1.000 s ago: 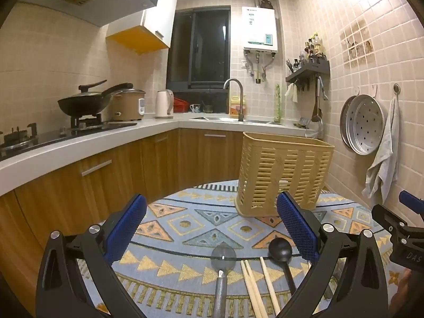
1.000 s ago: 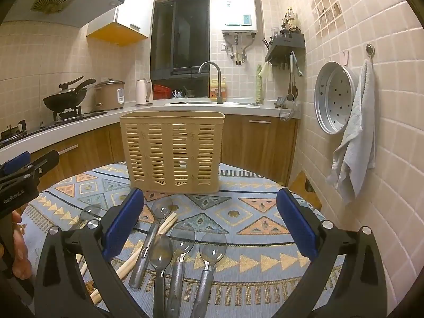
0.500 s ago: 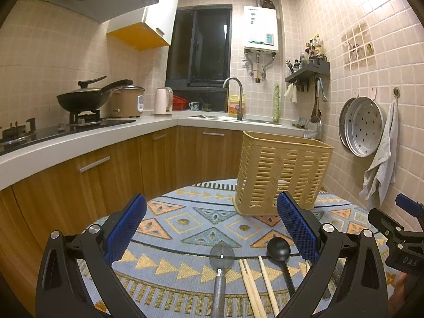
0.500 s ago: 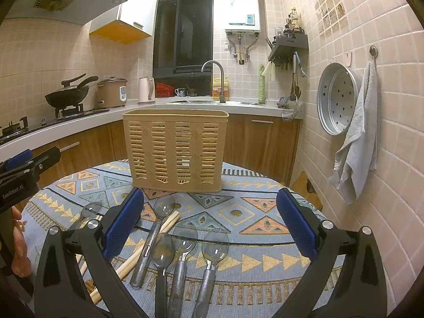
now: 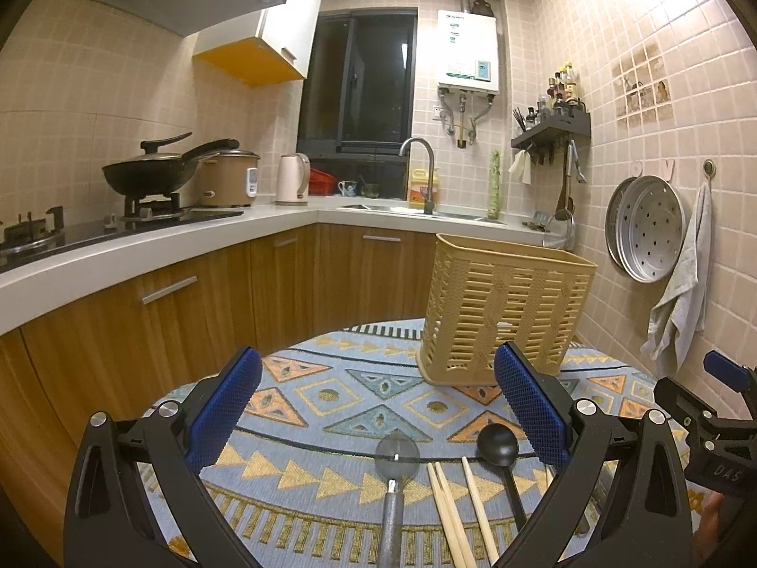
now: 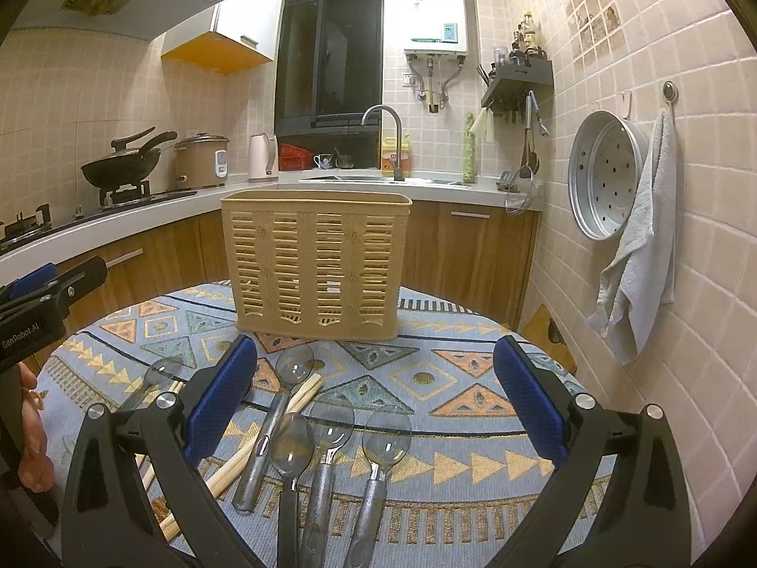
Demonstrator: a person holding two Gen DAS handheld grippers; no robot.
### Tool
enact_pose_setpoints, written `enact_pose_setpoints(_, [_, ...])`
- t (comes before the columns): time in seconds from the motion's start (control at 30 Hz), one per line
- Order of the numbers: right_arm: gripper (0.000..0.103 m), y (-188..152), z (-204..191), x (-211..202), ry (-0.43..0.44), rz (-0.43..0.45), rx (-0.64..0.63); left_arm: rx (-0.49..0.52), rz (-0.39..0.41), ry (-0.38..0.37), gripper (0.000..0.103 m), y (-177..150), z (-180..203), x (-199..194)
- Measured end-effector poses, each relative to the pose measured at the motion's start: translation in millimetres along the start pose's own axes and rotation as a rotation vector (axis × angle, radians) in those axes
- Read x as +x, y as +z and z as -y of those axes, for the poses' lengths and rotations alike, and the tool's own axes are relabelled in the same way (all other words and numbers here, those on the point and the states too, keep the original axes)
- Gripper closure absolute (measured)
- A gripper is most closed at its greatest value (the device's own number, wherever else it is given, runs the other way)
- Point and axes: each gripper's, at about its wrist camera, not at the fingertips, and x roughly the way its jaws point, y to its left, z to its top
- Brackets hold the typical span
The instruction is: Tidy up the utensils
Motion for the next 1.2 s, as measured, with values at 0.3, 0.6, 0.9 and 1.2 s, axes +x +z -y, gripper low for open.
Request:
enact_pose_setpoints(0.3, [0.007,0.1,-0.5,0.7,0.0,-0.002,-0.002,-0.001,-0.001,0.0,0.007,0.5,0.3,-0.2])
enact_pose_setpoints(0.6, [0.007,0.1,-0.4,2.3,-0.002,-0.005,-0.006,-0.001,0.001,0.001,0.007,0.1,0.5,-0.6])
enact_pose_setpoints(0.9, [0.007,0.0,-0.8,3.1,-0.003,-0.008,-0.007,-0.002,0.001,0.0,0.007,0.2,0.5,-0.7])
enact_pose_setpoints(1.2, [0.007,-0.3,0.3,3.8,-0.004,-0.011,-0.012,-0.002,-0.001,0.001,0.007,0.3,0.6,-0.5])
